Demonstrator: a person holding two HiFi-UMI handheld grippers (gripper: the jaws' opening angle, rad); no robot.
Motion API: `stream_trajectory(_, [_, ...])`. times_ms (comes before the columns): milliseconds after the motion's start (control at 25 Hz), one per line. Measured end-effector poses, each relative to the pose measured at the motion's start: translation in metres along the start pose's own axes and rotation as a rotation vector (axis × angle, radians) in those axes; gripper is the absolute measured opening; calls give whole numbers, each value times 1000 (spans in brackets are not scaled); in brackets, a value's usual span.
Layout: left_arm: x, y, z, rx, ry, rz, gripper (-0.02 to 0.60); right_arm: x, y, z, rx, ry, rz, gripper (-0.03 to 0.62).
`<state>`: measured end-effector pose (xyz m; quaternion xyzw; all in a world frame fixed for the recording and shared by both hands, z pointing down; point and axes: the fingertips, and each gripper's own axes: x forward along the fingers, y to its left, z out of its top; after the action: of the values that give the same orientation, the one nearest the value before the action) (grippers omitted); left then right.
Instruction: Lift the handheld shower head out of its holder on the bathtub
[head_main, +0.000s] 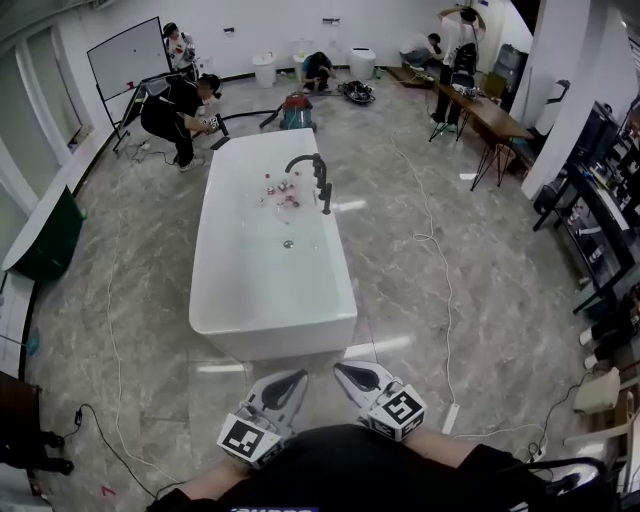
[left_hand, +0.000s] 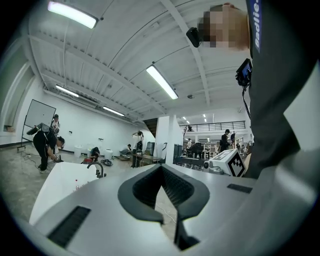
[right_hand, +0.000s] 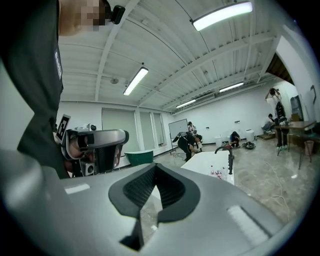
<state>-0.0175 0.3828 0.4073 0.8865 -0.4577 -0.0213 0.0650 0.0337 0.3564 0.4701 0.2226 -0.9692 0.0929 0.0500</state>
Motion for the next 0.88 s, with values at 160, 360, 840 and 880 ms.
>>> stream_trajectory(160, [23, -11, 0, 20, -12, 31, 6, -17, -25, -6, 7, -3, 6, 2])
stream_trajectory(360, [51, 2, 11, 53, -13, 25, 6, -14, -59, 5, 0, -15, -11, 2])
stream_trajectory(840, [152, 168, 23, 72, -35, -72, 5, 131, -172, 30, -6, 21, -100, 2])
stream_trajectory(880, [160, 187, 25, 72, -35, -85, 5, 148, -182, 33, -2, 24, -114, 2])
